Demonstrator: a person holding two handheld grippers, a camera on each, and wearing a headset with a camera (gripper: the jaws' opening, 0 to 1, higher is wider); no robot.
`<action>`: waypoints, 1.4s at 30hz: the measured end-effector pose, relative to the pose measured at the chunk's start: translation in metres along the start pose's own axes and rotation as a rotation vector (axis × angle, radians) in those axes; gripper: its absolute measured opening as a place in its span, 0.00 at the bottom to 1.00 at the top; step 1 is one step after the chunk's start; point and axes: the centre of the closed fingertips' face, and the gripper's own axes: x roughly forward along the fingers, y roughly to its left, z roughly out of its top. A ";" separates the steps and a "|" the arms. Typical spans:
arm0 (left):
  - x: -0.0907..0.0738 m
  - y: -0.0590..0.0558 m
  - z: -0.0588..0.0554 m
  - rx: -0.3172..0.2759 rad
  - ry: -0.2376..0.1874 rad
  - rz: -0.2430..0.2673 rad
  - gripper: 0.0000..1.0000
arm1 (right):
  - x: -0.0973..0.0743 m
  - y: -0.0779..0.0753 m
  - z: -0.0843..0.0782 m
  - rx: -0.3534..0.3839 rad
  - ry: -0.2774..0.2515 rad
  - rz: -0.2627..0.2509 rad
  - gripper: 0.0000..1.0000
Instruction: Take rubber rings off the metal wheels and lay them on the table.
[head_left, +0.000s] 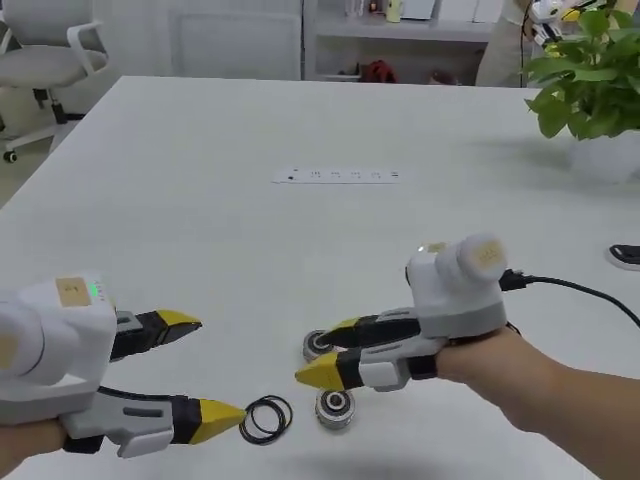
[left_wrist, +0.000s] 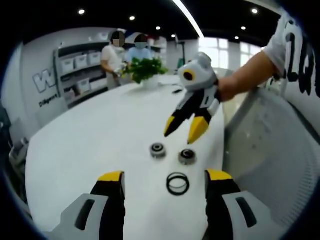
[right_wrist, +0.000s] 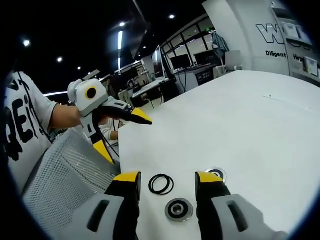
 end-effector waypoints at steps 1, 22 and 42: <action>0.000 0.000 0.001 0.001 -0.001 -0.001 0.66 | -0.004 -0.002 0.000 -0.001 -0.003 -0.009 0.41; -0.003 0.001 0.004 -0.004 -0.008 0.010 0.66 | -0.051 -0.016 -0.009 -0.051 -0.010 -0.104 0.49; -0.011 0.006 0.004 -0.024 -0.023 0.035 0.66 | -0.094 -0.027 -0.021 -0.059 -0.044 -0.205 0.61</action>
